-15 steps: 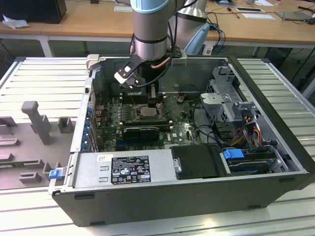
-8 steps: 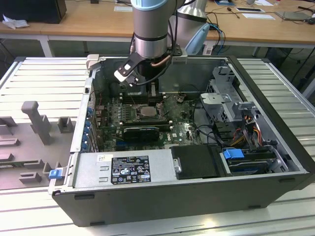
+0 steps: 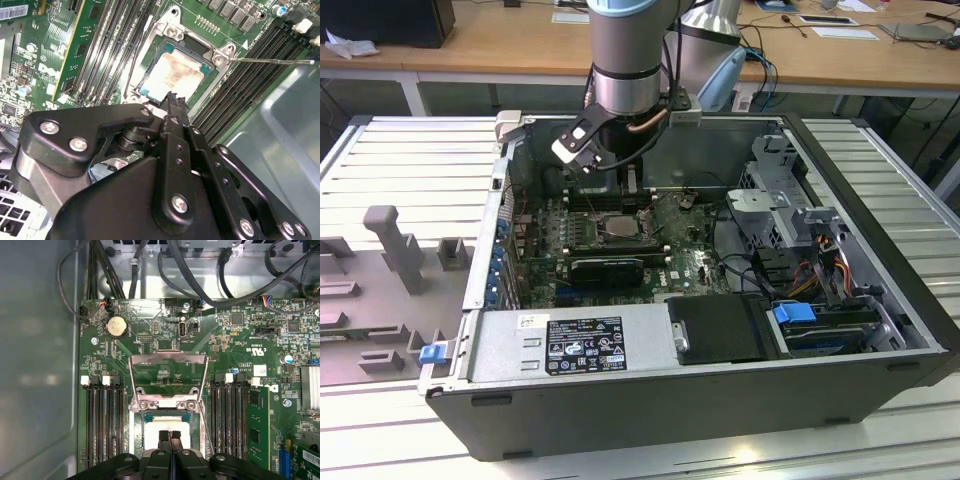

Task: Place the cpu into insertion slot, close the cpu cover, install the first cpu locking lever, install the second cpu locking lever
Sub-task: 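Close the cpu cover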

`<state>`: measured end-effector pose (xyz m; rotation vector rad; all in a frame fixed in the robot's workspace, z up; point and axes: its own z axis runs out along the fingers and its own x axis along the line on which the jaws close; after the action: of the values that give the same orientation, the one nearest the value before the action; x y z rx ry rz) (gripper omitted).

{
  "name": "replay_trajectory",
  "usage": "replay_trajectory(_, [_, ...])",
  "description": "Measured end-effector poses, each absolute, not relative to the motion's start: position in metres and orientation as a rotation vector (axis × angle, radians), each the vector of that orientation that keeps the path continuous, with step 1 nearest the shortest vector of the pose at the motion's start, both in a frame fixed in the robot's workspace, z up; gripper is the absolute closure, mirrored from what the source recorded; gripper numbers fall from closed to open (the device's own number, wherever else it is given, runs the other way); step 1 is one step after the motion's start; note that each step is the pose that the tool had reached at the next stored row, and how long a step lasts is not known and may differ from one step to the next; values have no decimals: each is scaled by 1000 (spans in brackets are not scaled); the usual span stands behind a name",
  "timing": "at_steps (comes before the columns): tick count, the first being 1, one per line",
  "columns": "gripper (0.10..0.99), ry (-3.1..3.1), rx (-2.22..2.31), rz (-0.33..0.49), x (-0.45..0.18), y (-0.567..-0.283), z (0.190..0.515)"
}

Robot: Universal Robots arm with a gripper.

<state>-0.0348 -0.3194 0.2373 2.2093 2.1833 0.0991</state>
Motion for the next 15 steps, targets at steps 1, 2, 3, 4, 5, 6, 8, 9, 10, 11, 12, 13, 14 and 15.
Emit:
replay_trajectory(1, [980,2183,2209,99,-35,-319,237])
replay_trajectory(2, [980,2183,2209,99,-35,-319,238])
replay_trajectory(3, [980,2183,2209,99,-35,-319,238])
replay_trajectory(4, [980,2183,2209,99,-35,-319,238])
replay_trajectory(5, [980,2183,2209,99,-35,-319,238])
replay_trajectory(6, [980,2183,2209,99,-35,-319,238])
replay_trajectory(8, [980,2183,2209,99,-35,-319,238])
replay_trajectory(9, [980,2183,2209,98,-35,-319,239])
replay_trajectory(10, [980,2183,2209,99,-34,-319,239])
replay_trajectory(11, [980,2183,2209,99,-34,-319,240])
replay_trajectory(12, [980,2183,2209,99,-34,-319,241])
replay_trajectory(13, [980,2183,2209,99,-34,-319,241])
replay_trajectory(14, [980,2183,2209,99,-35,-319,242])
replay_trajectory(15, [980,2183,2209,99,-34,-319,244])
